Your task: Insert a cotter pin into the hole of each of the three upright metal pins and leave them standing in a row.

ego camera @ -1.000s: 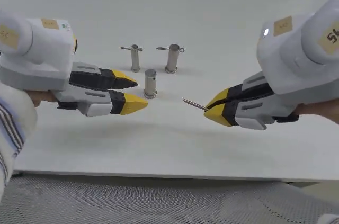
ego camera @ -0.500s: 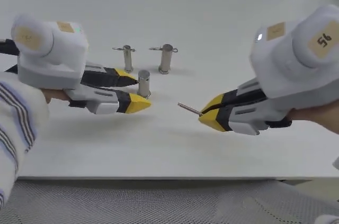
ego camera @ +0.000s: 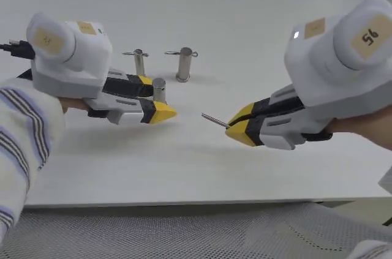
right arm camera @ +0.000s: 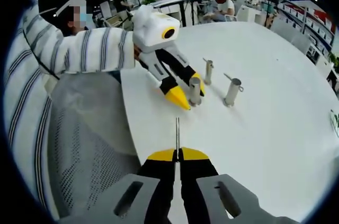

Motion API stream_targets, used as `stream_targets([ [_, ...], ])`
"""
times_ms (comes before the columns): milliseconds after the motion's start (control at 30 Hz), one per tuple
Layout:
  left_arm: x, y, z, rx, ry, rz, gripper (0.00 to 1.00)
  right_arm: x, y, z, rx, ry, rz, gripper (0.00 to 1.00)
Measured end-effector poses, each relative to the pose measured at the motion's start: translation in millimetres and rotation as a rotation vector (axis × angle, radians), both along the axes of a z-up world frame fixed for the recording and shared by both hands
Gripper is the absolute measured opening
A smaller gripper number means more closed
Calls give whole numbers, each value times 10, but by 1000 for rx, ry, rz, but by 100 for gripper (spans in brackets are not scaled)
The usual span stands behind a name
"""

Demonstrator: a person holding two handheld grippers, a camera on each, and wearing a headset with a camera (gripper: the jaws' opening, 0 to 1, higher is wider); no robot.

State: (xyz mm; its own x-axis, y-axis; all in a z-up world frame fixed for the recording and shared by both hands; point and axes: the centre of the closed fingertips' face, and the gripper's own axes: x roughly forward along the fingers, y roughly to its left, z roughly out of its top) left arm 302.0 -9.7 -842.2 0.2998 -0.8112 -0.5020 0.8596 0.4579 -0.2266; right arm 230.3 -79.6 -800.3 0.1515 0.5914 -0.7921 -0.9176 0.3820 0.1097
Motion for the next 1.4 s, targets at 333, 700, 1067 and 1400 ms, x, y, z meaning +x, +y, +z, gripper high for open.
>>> stream_targets([
  [333,38,85,-6,22,-1,30,17,22,50,17,3,-10,9,3],
  [700,-31,114,-5,24,14,28,15,149,128,19,4,-26,17,3],
  [1067,-73,118,-14,31,14,16,13,294,238,-27,-27,-46,89,3],
  [1400,-93,128,-24,31,18,16,13,394,378,-150,-55,-46,139,3],
])
